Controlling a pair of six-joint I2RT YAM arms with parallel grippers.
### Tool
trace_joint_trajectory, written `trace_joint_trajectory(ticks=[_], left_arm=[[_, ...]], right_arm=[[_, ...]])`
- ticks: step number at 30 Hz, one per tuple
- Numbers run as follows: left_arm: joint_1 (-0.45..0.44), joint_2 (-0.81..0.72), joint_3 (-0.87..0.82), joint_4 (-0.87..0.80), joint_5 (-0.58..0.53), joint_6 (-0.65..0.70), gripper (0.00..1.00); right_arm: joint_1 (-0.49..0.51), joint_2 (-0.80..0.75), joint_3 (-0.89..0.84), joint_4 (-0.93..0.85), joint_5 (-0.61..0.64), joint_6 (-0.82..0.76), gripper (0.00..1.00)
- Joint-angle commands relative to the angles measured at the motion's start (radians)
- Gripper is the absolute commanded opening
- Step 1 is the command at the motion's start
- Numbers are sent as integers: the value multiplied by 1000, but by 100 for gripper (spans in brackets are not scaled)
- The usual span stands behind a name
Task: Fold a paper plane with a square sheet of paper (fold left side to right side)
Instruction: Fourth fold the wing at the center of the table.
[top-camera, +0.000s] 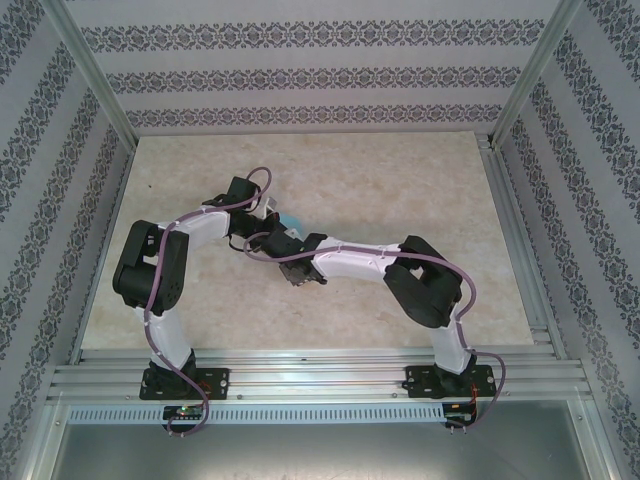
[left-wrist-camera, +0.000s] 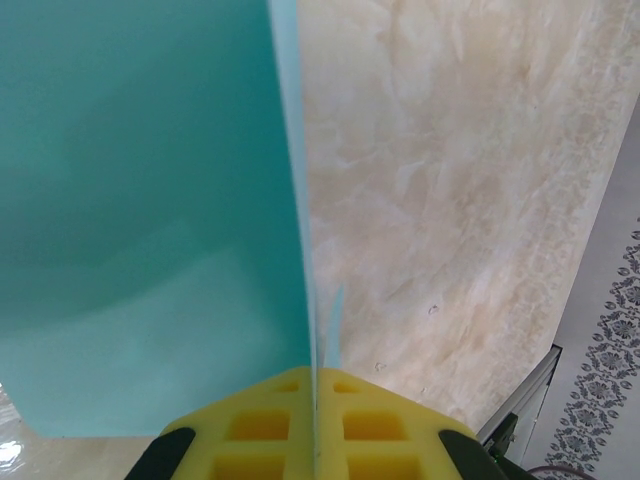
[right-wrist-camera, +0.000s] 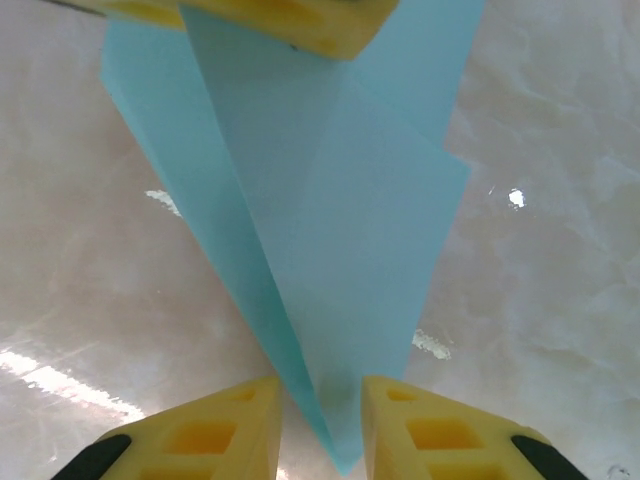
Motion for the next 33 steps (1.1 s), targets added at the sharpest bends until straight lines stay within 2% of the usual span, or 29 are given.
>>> trace_joint_trajectory(ticks=[1,9,18,26,31,33], left_arm=[[-10,13,28,-29,2,-2,0],[-10,17,35,-39,0,2,0],[-10,18,43,-48,-2,8,0],[-10,20,44,-51,-6,8,0],[-10,22,42,-48,-5,8,0],[-10,23,40,-49,-5,10,0]], right_arm=[[10,30,22,-13,36,-14,27],[5,28,13,-7,40,-8,20],[-4,37,0,-5,31,-10,19],[-9,28,-14,2,2,-13,0],[-10,11,-36,18,-28,-10,0],[-13,3,-47,22,-36,-1,5]])
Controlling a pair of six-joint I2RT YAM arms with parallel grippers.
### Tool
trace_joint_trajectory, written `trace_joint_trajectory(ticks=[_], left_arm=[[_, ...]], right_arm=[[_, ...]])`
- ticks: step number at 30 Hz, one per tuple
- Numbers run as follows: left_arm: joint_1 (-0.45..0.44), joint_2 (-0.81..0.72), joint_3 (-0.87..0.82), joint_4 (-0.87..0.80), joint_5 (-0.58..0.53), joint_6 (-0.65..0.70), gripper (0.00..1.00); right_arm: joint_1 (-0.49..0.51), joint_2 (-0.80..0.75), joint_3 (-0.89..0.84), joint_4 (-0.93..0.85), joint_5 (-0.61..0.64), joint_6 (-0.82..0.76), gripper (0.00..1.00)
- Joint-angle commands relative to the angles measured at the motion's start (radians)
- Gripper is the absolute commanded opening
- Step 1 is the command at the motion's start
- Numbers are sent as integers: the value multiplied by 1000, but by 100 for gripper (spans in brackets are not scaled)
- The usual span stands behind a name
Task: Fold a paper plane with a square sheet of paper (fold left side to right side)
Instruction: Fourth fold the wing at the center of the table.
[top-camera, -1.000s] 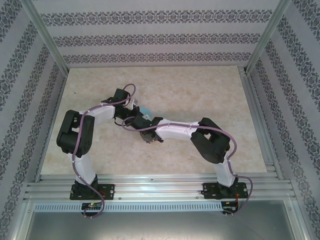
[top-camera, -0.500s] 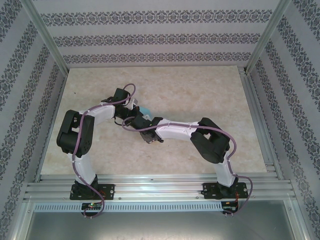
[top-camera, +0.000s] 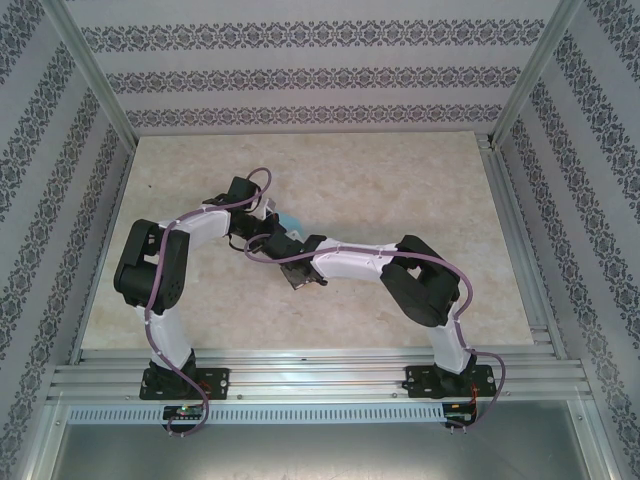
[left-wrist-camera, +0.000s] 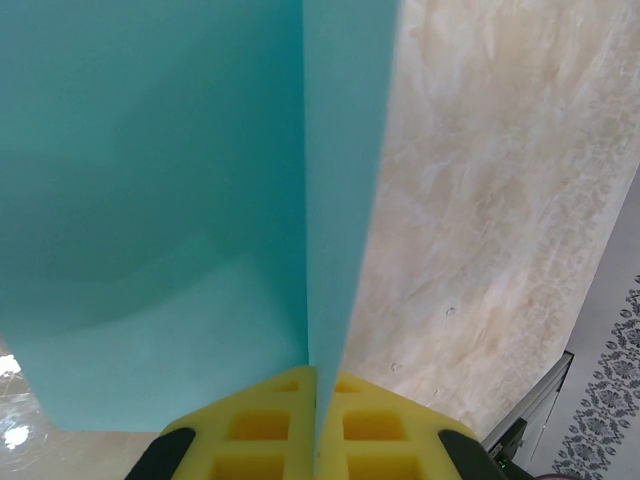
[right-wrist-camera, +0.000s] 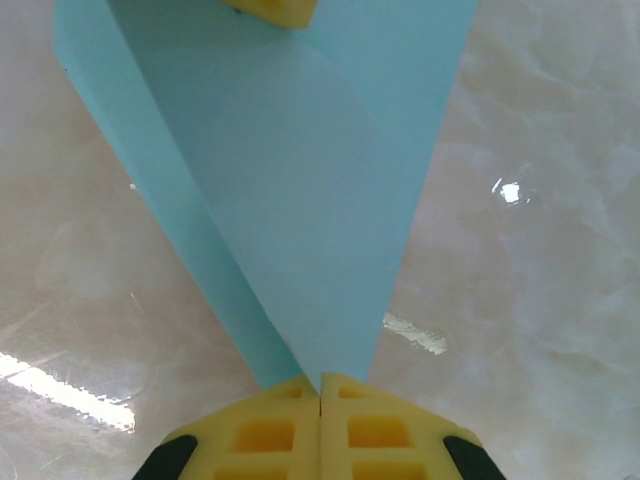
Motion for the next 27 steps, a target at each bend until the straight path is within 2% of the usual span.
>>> trace_joint_trajectory(ticks=[1,7,9,16,19,22,27], left_arm=[[-11,13,25,-9,11,10,0],[-10,17,25,-9,11,11,0],[-11,17,24,-9,10,11,0],[-11,16,28,-10,5,11,0],[-10,19,30,-11,4,12,0],[-10,23,34,-13,2,11,0],[-10,41,52,-19,4,14,0]], right_arm=[[-14,-12,-33,-2,-40,2,7],[-20,-14,-41,-13,-34,3,9],[-20,-14,-42,-20,-25,0,15],[-20,-31,-58,-28,-7,-2,17],[-21,-29,-65,-25,-21,1,15],[-21,-32,-75,-19,-37,6,4],[-26,-45,-93,-1,-72,19,0]])
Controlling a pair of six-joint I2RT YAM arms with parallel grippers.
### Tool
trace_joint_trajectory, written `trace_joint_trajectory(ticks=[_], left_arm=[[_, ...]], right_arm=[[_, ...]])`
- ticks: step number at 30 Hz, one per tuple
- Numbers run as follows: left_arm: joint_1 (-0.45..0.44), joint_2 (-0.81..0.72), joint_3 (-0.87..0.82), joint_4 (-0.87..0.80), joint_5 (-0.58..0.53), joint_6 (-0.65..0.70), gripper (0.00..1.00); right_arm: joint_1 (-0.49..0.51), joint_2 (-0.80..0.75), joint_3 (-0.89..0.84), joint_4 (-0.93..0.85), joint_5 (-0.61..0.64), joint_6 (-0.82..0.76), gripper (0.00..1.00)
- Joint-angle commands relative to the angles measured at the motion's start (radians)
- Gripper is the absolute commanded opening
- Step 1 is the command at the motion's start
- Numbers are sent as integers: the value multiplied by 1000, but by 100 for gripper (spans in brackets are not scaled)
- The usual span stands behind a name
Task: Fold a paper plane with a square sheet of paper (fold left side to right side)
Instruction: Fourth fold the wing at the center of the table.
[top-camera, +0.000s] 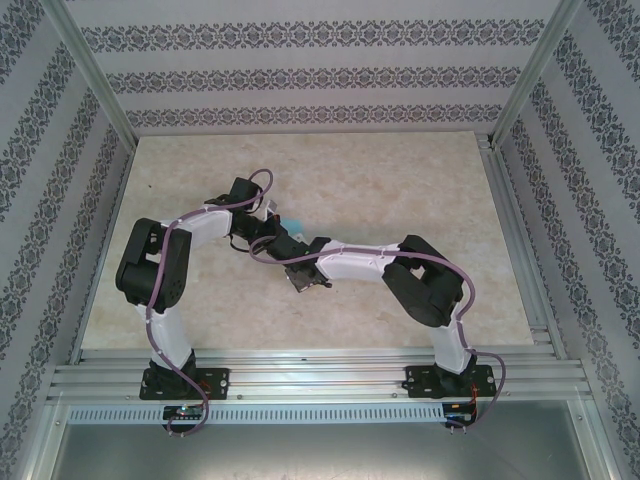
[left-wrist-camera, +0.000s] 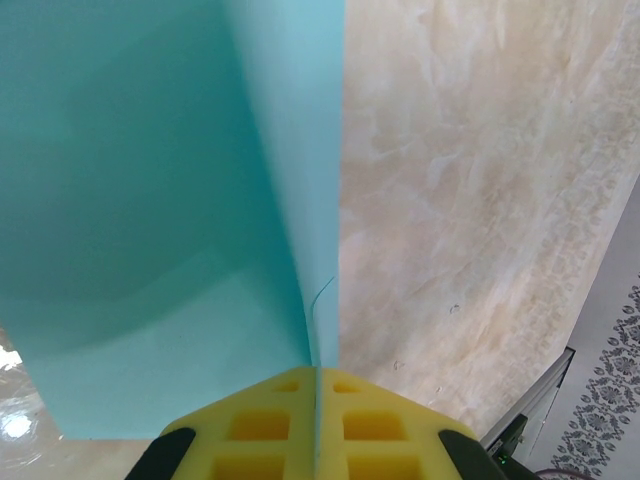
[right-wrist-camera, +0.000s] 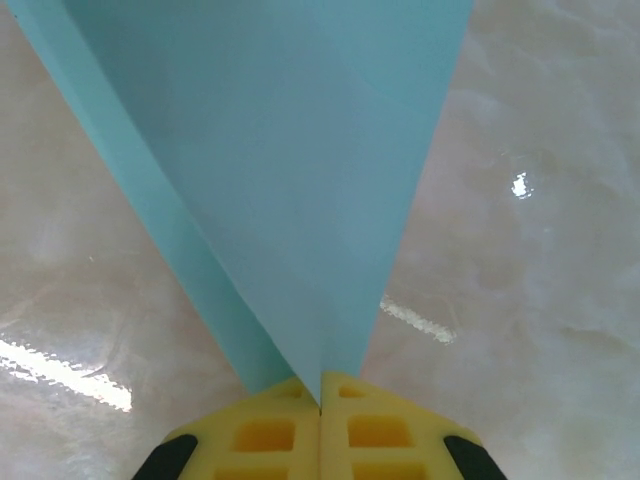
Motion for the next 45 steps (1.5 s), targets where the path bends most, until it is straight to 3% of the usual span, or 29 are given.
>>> trace_joint_trajectory(ticks=[1,4,11,19,23,27,39,45], left_arm=[[-5,29,45,-13,-1,14,0],[-5,39,58,-20,1,17,0],[-4,44,74,-31,-4,19,0],[-5,55,88,-36,-5,17,0],[-5,60,98,-38,-6,16,0],[-4,63,104,-41,1,17,0],[-6,63,124,-95,20,48,0],[-7,62,124,-104,22,54,0]], right_arm=[[-15,-25,-36,-26,-49,17,0],[-21,-37,-48,-17,-64,23,9],[-25,-59,-72,-25,-69,21,10],[-22,-67,-101,-15,-97,28,9],[-21,-71,-111,-9,-113,33,0],[-23,-77,-124,6,-149,40,0],[-98,-222,-143,99,-291,-38,35],[-102,-179,-62,90,-252,-140,45]])
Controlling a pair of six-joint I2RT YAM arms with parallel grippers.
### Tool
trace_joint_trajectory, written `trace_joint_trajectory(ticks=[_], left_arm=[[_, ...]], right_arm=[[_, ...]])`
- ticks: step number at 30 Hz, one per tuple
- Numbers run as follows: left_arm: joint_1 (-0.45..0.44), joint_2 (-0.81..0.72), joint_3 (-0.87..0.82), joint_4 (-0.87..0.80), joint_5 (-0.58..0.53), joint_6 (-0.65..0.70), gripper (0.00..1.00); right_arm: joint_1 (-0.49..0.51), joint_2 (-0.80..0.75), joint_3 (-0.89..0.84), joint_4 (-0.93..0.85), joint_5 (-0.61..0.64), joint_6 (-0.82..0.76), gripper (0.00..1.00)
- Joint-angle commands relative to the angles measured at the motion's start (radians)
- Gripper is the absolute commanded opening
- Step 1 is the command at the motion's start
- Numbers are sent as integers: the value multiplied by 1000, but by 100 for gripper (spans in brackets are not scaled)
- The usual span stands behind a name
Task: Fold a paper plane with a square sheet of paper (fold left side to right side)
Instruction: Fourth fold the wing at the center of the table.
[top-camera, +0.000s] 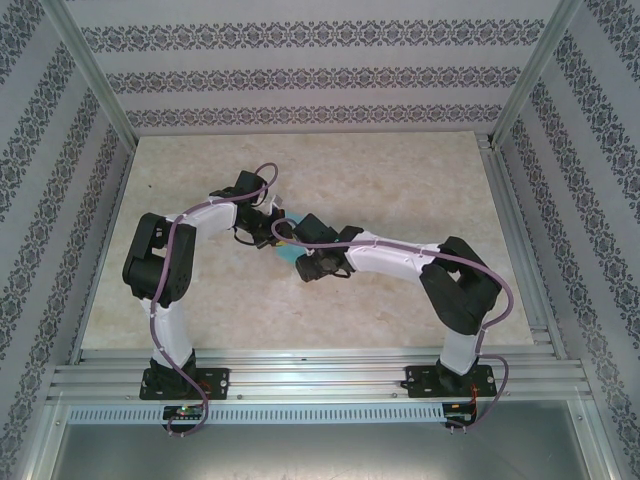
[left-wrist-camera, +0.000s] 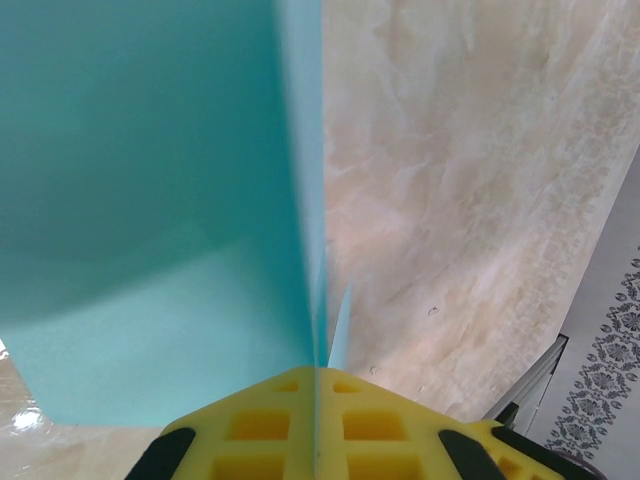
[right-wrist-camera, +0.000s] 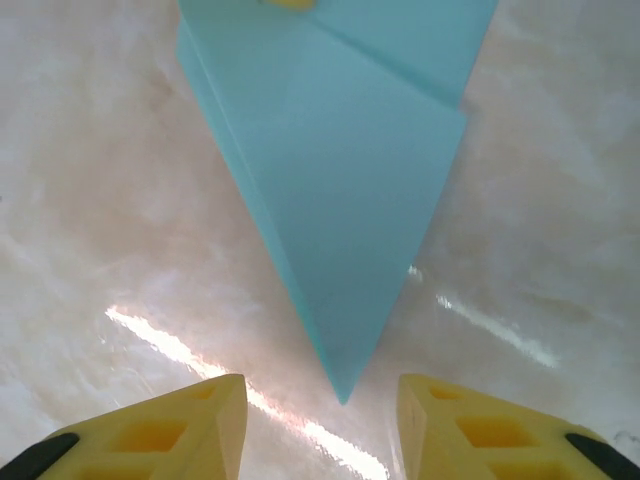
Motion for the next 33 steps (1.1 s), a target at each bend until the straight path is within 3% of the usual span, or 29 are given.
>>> trace_joint_trajectory(ticks=[1,9,18,21,28,33], left_arm=[[3,10,22,-28,2,27,0],[3,8,26,-36,3,29,0],[4,14,32,-41,2,30,0],[4,14,32,-39,1,28,0],[4,13,43,-50,1,34,0],[12,-26,73,-92,-18,67,28]], right_arm=[[4,35,67,4,21,-84,45],[11,157,149,-7,53,-97,40],[4,176,131,-3,95,-89,37],[0,177,120,4,96,-92,31],[-7,166,98,25,85,-97,2],[-10,131,89,19,19,-90,0]])
